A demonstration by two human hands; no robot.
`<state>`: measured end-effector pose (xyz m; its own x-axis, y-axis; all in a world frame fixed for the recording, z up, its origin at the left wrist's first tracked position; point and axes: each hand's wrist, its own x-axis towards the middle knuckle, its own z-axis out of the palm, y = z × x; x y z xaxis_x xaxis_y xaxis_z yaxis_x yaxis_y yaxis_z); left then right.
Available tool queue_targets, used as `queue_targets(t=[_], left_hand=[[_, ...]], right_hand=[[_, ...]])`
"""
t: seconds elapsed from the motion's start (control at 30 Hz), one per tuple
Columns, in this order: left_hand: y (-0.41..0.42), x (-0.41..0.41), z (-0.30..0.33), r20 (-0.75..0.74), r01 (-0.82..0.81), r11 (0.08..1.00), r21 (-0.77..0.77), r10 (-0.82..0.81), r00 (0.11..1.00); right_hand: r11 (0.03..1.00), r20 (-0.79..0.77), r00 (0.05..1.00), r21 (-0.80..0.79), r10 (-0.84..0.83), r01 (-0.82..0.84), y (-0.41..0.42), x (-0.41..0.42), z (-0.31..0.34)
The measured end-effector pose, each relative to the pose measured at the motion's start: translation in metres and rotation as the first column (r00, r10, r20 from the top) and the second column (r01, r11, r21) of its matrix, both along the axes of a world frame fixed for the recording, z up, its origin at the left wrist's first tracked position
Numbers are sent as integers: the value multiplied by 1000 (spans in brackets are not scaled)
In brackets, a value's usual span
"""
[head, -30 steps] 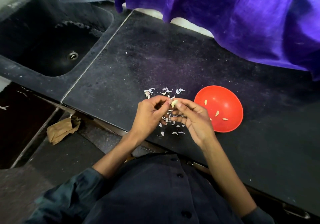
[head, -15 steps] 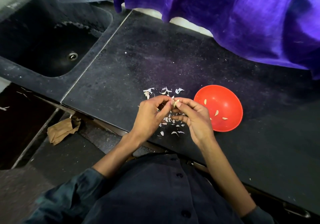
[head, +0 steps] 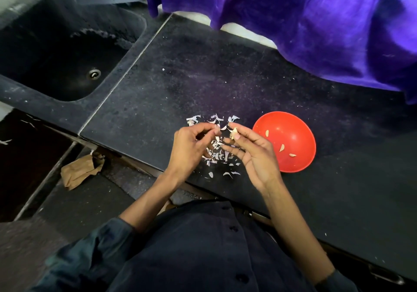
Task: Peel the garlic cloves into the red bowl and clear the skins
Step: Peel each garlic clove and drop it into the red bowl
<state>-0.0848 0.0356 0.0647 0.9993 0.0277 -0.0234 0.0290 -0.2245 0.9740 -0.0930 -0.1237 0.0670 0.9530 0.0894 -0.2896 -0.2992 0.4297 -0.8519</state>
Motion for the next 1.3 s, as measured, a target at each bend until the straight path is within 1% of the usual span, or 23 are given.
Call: queue_targets(t=[0.07,0.2,0.33,0.43,0.5,0.57,0.63,0.73,0.9,0.97,1.0,1.07,1.1,1.13,1.2,1.23,1.3], left_hand=[[1,0,0,-16,-27,1000,-15,27,1000],[1,1,1,16,-70,997,32,70,997],[0,5,-3,-19,-42,998,54,43,999],[-1,6,-2,-66,5,1000,-28,-7,998],[-4,5,3,-72,47,989,-140,-58,996],[-6,5,8,-96,44,967,-251,-71,993],[-8,6,12,-122,32,951,-309,-73,990],[-7,8,13,-144,14,943,-333,-65,987],[-10,9,7,-160,-71,954,-291,25,987],[-11,10,1,-174,-110,963,-247,67,982],[-12,10,-2,-179,-125,969,-215,87,980],[-13,11,-4,-194,-152,976,-154,121,973],[-14,10,-4,-207,-163,977,-140,132,969],[-15,10,-4,-221,-171,976,-136,139,965],[-16,9,-4,-254,-180,971,-155,137,957],[-16,9,-5,-280,-184,967,-179,129,951],[-18,10,-6,-354,-201,954,-222,113,928]], right_hand=[[1000,5,1000,6,-9,9,-1,0,-2],[1000,1,1000,-6,-27,27,-2,-1,-4],[998,14,999,-43,-36,36,0,-1,-4],[996,16,999,-74,-38,39,-1,-1,-3],[994,21,999,-98,-39,41,-1,-1,-3],[991,36,999,-131,-30,35,0,-1,-2],[986,57,998,-168,-14,23,1,-1,-3],[977,77,997,-214,-10,26,1,-1,-5],[955,124,992,-294,-7,44,3,1,-3],[912,184,983,-404,7,69,5,0,-4],[865,233,972,-492,20,100,5,-1,-6],[727,346,935,-662,80,182,5,-3,-9],[659,398,908,-719,127,223,5,-3,-10],[602,442,880,-755,174,260,5,-4,-10],[521,492,835,-794,248,312,5,-4,-11],[497,497,824,-806,273,322,4,-5,-10],[483,487,823,-818,293,312,5,-7,-9]])
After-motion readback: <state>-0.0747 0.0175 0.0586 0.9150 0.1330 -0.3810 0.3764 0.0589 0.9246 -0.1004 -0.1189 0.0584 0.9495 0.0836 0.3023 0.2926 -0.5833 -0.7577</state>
